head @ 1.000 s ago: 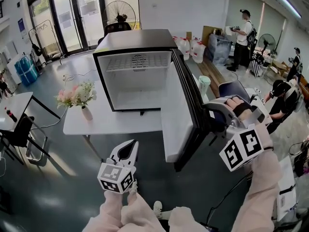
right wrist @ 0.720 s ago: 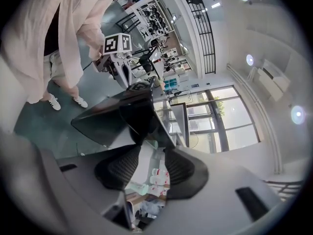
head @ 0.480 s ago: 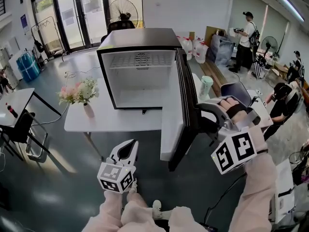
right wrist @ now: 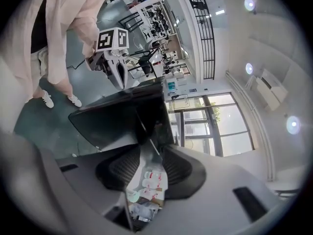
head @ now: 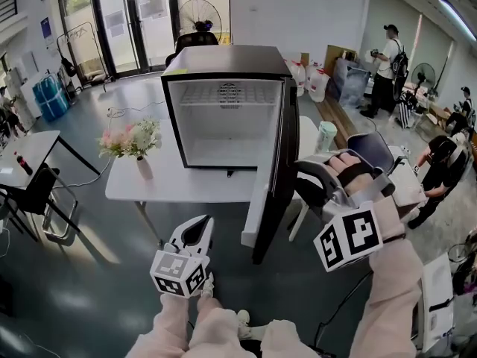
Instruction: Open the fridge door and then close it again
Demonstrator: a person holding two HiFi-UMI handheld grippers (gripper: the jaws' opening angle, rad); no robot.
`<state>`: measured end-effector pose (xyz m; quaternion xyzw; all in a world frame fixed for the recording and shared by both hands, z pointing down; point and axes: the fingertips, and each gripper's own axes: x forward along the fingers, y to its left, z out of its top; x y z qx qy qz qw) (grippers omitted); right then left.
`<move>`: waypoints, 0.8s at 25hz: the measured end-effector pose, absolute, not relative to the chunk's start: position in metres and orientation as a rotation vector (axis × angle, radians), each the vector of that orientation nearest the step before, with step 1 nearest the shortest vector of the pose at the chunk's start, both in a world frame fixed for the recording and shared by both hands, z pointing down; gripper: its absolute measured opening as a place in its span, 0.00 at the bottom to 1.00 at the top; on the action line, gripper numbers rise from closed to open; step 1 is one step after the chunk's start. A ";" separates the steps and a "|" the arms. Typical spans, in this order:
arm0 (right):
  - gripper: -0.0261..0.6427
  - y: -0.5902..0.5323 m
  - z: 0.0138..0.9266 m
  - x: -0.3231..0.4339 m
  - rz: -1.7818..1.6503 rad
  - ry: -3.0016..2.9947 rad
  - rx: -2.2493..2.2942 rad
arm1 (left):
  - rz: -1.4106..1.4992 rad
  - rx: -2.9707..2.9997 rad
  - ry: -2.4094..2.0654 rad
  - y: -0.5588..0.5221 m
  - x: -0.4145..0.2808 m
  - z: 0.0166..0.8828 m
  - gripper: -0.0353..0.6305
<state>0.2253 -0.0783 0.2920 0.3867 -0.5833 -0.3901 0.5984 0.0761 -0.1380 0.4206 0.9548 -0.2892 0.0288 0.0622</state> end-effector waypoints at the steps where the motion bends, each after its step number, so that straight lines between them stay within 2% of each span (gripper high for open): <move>1: 0.25 -0.080 0.292 0.223 -0.913 -1.354 0.895 | 0.084 2.885 -0.879 -0.139 0.075 0.420 0.07; 20: 0.23 -0.139 0.288 0.161 -1.043 -1.322 0.839 | 0.076 2.835 -0.993 -0.152 0.037 0.419 0.07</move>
